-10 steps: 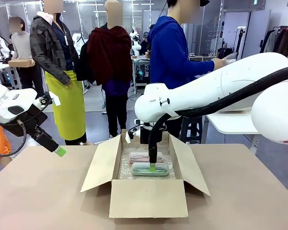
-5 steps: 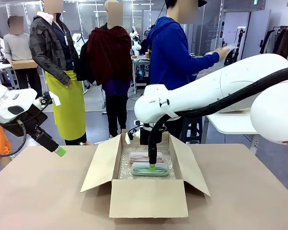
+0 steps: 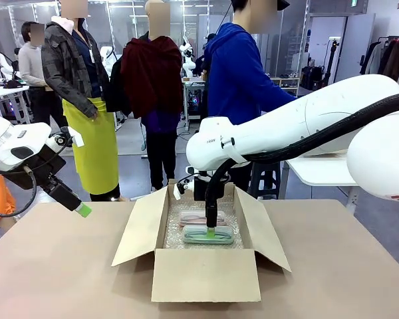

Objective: Pack the glasses set securely to prepare it for shipping.
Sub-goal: Position the Package Box on the left side of the table.

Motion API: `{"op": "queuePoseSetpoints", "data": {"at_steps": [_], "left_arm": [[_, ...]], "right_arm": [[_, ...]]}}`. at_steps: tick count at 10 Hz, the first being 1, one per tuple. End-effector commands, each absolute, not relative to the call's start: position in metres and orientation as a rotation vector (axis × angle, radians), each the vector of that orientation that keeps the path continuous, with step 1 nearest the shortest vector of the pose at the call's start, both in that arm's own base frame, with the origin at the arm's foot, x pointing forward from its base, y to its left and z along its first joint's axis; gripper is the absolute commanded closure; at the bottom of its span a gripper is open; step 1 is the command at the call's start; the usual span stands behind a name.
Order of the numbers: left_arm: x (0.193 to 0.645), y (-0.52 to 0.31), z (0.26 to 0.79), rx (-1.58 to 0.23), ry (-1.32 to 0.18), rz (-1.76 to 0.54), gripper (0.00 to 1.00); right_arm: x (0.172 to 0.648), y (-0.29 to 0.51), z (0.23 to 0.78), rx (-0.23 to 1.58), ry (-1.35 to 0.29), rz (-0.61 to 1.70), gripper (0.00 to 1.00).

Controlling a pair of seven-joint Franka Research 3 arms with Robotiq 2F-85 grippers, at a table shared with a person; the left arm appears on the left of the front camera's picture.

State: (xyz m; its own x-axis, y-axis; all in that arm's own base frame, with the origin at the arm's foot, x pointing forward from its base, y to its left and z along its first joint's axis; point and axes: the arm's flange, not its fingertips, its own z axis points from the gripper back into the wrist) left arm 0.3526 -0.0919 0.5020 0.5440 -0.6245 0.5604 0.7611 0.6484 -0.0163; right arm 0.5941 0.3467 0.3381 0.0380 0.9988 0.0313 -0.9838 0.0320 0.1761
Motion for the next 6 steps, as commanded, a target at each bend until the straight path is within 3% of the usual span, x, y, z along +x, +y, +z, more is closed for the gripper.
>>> {"op": "queuePoseSetpoints", "data": {"at_steps": [1,5,6], "left_arm": [[0.352,-0.090,0.502,-0.286,-0.554,-0.839,0.00],[0.352,-0.090,0.502,-0.286,-0.554,-0.839,0.00],[0.352,-0.090,0.502,-0.286,-0.554,-0.839,0.00]], "right_arm": [[0.593,0.347,0.338,0.165,0.111,1.540,0.00],[0.594,0.347,0.338,0.165,0.111,1.531,0.00],[0.585,0.338,0.365,0.068,0.095,1.503,0.00]]}}
